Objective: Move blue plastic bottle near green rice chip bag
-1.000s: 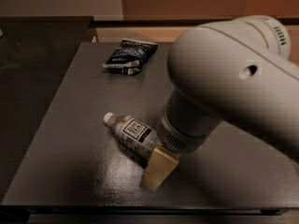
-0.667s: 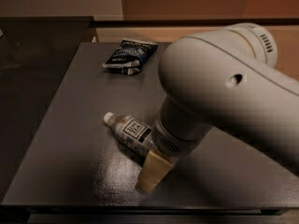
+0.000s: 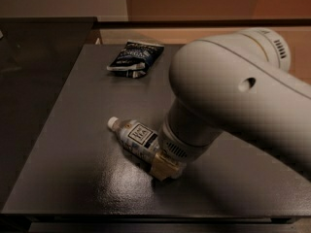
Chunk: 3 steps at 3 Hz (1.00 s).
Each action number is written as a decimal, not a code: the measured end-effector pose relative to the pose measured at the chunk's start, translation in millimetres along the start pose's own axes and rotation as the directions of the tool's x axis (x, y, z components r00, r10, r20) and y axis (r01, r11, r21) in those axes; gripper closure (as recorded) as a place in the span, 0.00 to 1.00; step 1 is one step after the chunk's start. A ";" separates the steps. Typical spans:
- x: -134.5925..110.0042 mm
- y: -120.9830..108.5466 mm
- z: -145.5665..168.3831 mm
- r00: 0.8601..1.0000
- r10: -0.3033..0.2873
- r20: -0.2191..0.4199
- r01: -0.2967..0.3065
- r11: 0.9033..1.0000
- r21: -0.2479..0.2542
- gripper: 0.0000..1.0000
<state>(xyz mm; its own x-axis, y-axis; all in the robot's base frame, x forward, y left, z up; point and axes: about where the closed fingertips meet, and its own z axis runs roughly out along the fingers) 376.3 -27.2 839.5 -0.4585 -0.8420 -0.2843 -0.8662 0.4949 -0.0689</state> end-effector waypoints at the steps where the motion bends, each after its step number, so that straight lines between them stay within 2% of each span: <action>1: 1.3 -5.0 -13.5 0.999 0.016 0.042 -0.016 1.000 0.012 0.64; 2: 4.0 -17.5 -36.6 0.996 0.027 0.088 -0.031 0.999 0.043 0.88; 3: 6.0 -45.3 -64.2 0.993 0.022 0.117 -0.033 0.995 0.095 1.00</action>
Offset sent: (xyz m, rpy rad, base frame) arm 0.0139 -0.0424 0.0574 0.0958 -0.1206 -0.0652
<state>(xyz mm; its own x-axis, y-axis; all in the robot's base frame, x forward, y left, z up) 400.0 -68.5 902.3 -0.4511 -0.8001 -0.3955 -0.8278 0.5407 -0.1496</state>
